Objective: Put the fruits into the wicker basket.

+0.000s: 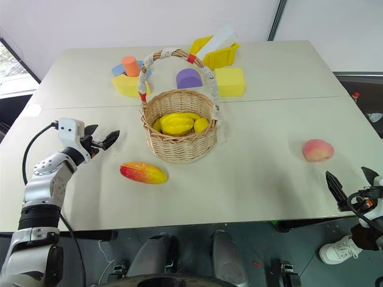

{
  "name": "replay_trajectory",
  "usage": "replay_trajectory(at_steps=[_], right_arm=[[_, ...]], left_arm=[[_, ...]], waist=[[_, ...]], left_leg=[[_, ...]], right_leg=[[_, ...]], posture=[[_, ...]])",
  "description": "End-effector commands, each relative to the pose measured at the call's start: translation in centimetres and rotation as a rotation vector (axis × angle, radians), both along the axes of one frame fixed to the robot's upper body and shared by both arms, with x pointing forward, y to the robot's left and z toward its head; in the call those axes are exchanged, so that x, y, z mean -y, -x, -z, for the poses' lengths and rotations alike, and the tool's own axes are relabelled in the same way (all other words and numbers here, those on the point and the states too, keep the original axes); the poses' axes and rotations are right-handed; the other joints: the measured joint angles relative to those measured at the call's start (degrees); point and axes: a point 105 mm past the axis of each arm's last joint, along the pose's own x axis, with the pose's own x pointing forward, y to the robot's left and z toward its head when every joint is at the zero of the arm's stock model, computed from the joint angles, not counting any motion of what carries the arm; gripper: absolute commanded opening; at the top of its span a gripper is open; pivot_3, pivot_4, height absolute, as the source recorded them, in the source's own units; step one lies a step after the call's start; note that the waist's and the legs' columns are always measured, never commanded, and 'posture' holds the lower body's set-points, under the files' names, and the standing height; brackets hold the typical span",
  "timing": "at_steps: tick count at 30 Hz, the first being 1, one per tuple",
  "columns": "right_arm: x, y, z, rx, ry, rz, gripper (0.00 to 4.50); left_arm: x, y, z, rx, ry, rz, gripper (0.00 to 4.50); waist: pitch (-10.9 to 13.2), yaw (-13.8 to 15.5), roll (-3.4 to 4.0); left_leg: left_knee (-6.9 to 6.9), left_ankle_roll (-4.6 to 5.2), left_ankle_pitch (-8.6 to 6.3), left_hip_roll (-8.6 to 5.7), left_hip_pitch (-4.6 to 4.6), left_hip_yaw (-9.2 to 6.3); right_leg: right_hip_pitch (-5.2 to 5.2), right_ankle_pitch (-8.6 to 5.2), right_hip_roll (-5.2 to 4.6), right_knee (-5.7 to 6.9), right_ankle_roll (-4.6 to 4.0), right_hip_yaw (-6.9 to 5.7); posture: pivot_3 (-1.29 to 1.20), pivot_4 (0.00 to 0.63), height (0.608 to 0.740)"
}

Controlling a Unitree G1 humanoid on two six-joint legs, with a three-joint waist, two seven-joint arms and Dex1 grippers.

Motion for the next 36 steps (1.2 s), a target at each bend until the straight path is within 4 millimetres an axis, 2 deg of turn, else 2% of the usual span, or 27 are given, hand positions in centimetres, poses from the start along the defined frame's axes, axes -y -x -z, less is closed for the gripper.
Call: replay_trajectory(at_steps=[1,8,13,18,22,25,27,30,32,36], right_arm=[[-0.2,-0.1,-1.0,0.029,0.023,-0.01,4.49],[-0.4,-0.6,-1.4,0.037,0.029,-0.027,4.49],[-1.7,-1.5,-2.5,0.059,0.048,-0.087,4.49],[-5.9,-3.3,-5.0,0.085,0.049,-0.276,4.49],[-12.2,-4.0,-6.3,0.052,0.03,-0.551,4.49],[-15.6,-4.3,-6.4,0.03,0.01,-0.687,4.49],[-17.4,-4.7,-6.3,0.022,0.0,-0.764,4.49],[-18.7,-5.2,-5.8,0.015,-0.02,-0.826,4.49],[-19.2,-5.5,-5.3,0.005,-0.028,-0.855,4.49],[-19.9,-5.8,-4.5,-0.005,-0.036,-0.891,4.49]], left_arm=[[-0.7,0.0,-1.2,0.036,-0.011,-0.021,4.46],[-0.7,0.1,-1.2,0.035,-0.015,-0.02,4.46],[-1.0,0.3,-1.2,0.037,-0.046,-0.027,4.46],[-1.4,1.3,-3.2,0.088,-0.12,0.05,4.46],[-1.8,2.4,-5.0,0.115,-0.233,0.143,4.46],[-1.7,2.9,-6.6,0.109,-0.243,0.211,4.46],[0.1,4.6,-7.2,0.066,-0.296,0.396,4.46],[3.6,7.8,-7.3,-0.018,-0.405,0.669,4.46],[5.3,9.5,-7.1,-0.066,-0.492,0.799,4.46],[6.4,10.8,-6.4,-0.124,-0.685,0.926,4.46]], waist=[[0.0,0.0,0.0],[0.0,0.0,0.0],[0.0,0.0,0.0],[0.0,-0.3,0.0],[0.0,-0.1,0.0],[0.0,0.1,-0.01],[0.1,0.0,-0.16],[0.1,-0.1,-0.16],[0.1,0.1,-0.13],[0.1,0.0,-0.13]], left_leg=[[0.0,0.0,0.0,0.0,0.0,0.0],[0.0,0.0,0.0,0.0,0.0,0.0],[0.0,0.0,0.0,0.0,0.0,0.0],[0.0,0.0,0.0,0.03,0.02,0.0],[0.0,0.0,0.0,0.03,0.01,-0.03],[0.0,0.0,0.0,0.04,-0.02,-0.05],[0.03,0.0,0.0,0.02,-0.07,-0.06],[0.02,0.0,0.0,0.01,-0.15,-0.06],[0.0,0.02,-0.01,-0.03,-0.21,-0.07],[0.0,0.02,-0.01,-0.04,-0.22,-0.07]], right_leg=[[0.0,0.0,0.0,0.0,0.0,0.0],[0.0,0.0,0.0,0.0,0.0,0.0],[0.0,0.0,0.0,0.0,0.0,0.0],[-0.01,0.0,0.03,0.03,0.0,0.01],[-0.02,0.0,0.02,0.03,-0.01,-0.01],[-0.01,0.0,-0.01,0.01,-0.01,-0.03],[-0.02,-0.01,-0.05,-0.01,-0.01,-0.06],[-0.07,-0.01,-0.12,-0.06,-0.02,-0.08],[-0.09,-0.02,-0.21,-0.13,-0.03,-0.09],[-0.08,-0.11,-0.26,-0.15,-0.21,-0.12]], posture=[[0.0,0.15,0.74],[0.0,0.15,0.74],[0.0,0.15,0.74],[0.0,0.15,0.74],[0.0,0.15,0.74],[0.0,0.15,0.74],[0.0,0.15,0.74],[0.0,0.15,0.74],[0.0,0.15,0.74],[0.0,0.15,0.74]])
